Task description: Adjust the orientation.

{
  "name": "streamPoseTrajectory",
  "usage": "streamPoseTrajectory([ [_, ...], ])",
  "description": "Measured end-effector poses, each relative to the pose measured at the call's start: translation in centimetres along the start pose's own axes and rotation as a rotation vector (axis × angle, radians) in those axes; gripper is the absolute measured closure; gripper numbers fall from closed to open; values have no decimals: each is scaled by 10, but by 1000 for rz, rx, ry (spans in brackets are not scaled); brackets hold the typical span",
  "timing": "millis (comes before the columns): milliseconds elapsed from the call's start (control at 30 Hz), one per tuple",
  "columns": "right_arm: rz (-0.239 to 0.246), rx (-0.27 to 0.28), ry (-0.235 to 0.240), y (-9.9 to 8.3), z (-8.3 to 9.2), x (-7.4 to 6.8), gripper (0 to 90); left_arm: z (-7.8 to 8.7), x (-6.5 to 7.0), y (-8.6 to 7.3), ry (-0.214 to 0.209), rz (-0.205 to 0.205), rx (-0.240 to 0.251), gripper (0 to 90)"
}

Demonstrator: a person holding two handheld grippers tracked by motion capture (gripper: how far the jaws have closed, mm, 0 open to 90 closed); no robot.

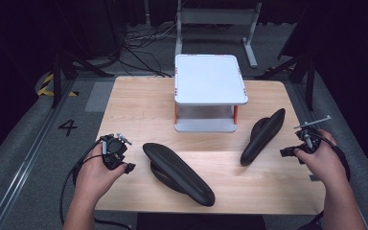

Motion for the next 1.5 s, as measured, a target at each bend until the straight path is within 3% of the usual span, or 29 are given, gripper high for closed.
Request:
streamPoseTrajectory([
  [167, -5, -4, 7, -2, 0, 0, 712, 4, 10, 6, -18, -28, 3, 497],
  [200, -5, -3, 6, -1, 0, 0, 712, 6, 17, 8, -39, -52, -2, 507],
  [267, -4, -2, 9, -2, 1, 0, 712, 6, 21, 8, -53, -63, -13, 540],
  [300, -5, -2, 9, -2, 1, 0, 712, 5, 31, 8, -90, -92, -45, 540],
  [333, -5, -4, 7, -2, 1, 1, 711, 5, 37, 8, -112, -112, -59, 605],
  [367, -5, -4, 7, -2, 1, 1, 711, 5, 37, 8, -112, -112, -59, 630],
  [467, -7, -4, 6, -2, 0, 0, 710, 3, 51, 11, -146, -169, -90, 709],
  [567, 0, -6, 9, -2, 1, -1, 709, -2, 70, 15, -187, -251, -122, 782],
  [767, -5, 0, 9, -2, 1, 0, 705, -18, 95, 25, -230, -324, -151, 800],
  [933, -5, -6, 12, -3, 0, -1, 703, -29, 108, 29, -259, -351, -183, 802],
  [1167, -14, -8, 11, -5, -1, 0, 699, -34, 109, 33, -253, -328, -195, 805],
  [1500, -33, 1, 9, -8, 0, 1, 694, -29, 107, 43, -278, -307, -135, 806],
])
Point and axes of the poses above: each handheld gripper's, and its own axes: z roughly backward along the jaws, y roughly out of its top, x roughly to its right, the point moved 8 cm from there along -z, roughly forward along the jaws, and after that the axes turned 8 degrees about -z, right-handed, at the moved point
